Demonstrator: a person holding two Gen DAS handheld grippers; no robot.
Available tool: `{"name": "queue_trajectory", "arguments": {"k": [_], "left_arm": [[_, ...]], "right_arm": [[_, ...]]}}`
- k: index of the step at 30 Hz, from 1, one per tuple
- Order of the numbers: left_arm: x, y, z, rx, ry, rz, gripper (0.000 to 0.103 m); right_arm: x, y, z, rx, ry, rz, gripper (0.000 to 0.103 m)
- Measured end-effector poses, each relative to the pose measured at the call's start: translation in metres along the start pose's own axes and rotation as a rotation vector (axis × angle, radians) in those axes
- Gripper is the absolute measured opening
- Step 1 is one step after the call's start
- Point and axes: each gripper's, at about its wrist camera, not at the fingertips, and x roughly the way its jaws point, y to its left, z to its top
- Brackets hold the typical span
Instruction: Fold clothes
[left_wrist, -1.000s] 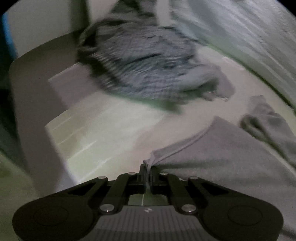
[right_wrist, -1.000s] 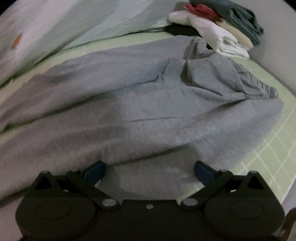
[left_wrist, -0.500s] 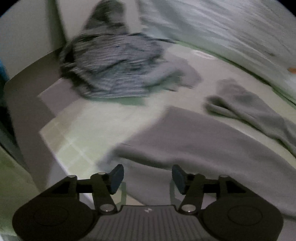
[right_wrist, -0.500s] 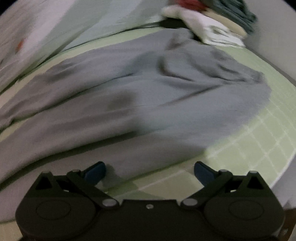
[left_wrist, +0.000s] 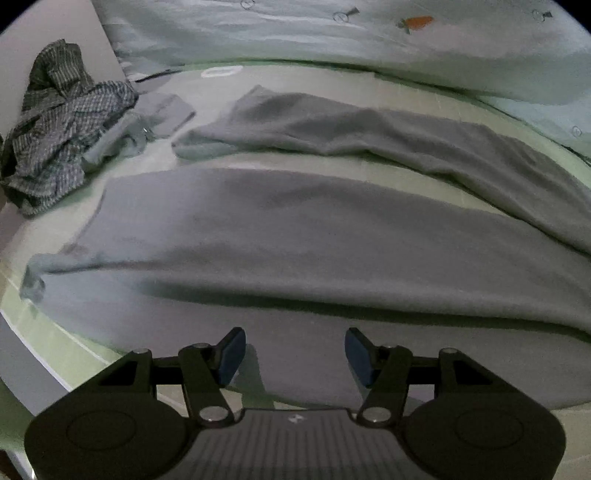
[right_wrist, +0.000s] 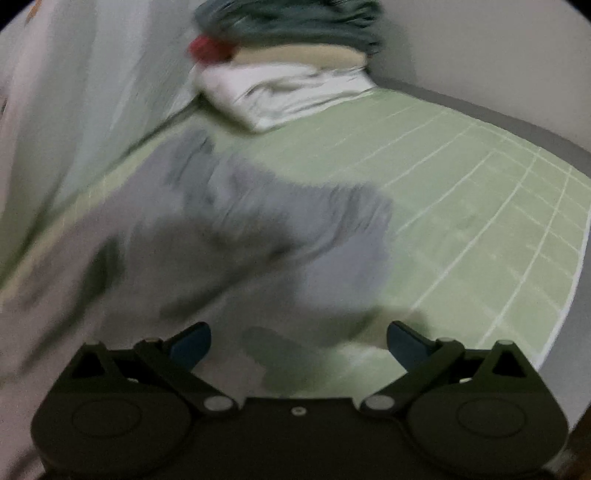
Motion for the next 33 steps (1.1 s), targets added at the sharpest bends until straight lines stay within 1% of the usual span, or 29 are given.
{"name": "queue_trajectory", "arguments": {"k": [1, 2, 3, 5, 7, 10, 11, 13, 14, 15, 17, 22, 23, 26, 28, 29, 30, 31, 33], "left_arm": [[0.001, -0.005, -0.001, -0.005, 0.006, 0.007, 0.061], [0.002, -0.010, -0.002, -0.010, 0.013, 0.014, 0.061], [0.003, -0.014, -0.003, -0.015, 0.019, 0.021, 0.061], [0.005, -0.024, -0.005, -0.025, 0.032, 0.034, 0.061], [0.007, -0.032, -0.006, -0.037, 0.045, 0.048, 0.063], [0.006, -0.036, -0.005, -0.051, 0.062, 0.069, 0.064], [0.005, -0.037, -0.004, -0.051, 0.066, 0.074, 0.064], [0.003, -0.040, -0.001, -0.050, 0.066, 0.079, 0.064], [0.002, -0.041, 0.001, -0.049, 0.062, 0.079, 0.064], [0.000, -0.043, 0.004, -0.047, 0.056, 0.078, 0.064], [-0.001, -0.046, 0.010, -0.042, 0.046, 0.074, 0.064], [0.007, -0.059, 0.030, -0.023, 0.044, 0.047, 0.065], [0.010, -0.063, 0.035, -0.012, 0.045, 0.041, 0.065], [0.020, -0.076, 0.049, 0.027, 0.049, 0.022, 0.065], [0.028, -0.084, 0.060, 0.045, 0.054, 0.009, 0.065], [0.031, -0.087, 0.066, 0.048, 0.057, 0.005, 0.065], [0.034, -0.090, 0.071, 0.049, 0.061, 0.002, 0.065], [0.036, -0.092, 0.075, 0.049, 0.062, -0.003, 0.065], [0.039, -0.098, 0.082, 0.047, 0.058, -0.017, 0.065]], "right_arm": [[0.001, -0.007, 0.008, 0.027, -0.010, 0.006, 0.102], [0.003, -0.012, 0.015, 0.035, -0.013, 0.006, 0.098], [0.005, -0.017, 0.021, 0.043, -0.017, 0.006, 0.091], [0.008, -0.026, 0.035, 0.055, -0.026, 0.004, 0.085], [0.006, -0.027, 0.044, 0.017, -0.063, -0.033, 0.085], [0.005, -0.026, 0.056, -0.046, -0.108, -0.047, 0.084], [0.007, -0.024, 0.061, -0.068, -0.113, -0.041, 0.082], [0.013, -0.022, 0.070, -0.103, -0.119, -0.021, 0.074], [0.017, -0.022, 0.075, -0.107, -0.116, -0.002, 0.068], [0.021, -0.020, 0.080, -0.110, -0.112, 0.018, 0.063], [0.031, -0.015, 0.090, -0.100, -0.092, 0.080, 0.060], [0.061, 0.011, 0.107, -0.137, -0.009, 0.209, 0.060], [0.069, 0.019, 0.109, -0.155, 0.007, 0.214, 0.060], [0.088, 0.038, 0.114, -0.190, 0.028, 0.190, 0.059], [0.096, 0.046, 0.121, -0.161, 0.019, 0.187, 0.059], [0.099, 0.049, 0.125, -0.143, 0.014, 0.187, 0.064], [0.099, 0.050, 0.128, -0.101, 0.007, 0.192, 0.067], [0.100, 0.051, 0.132, -0.059, 0.000, 0.200, 0.067], [0.101, 0.049, 0.137, 0.029, -0.006, 0.255, 0.068]]}}
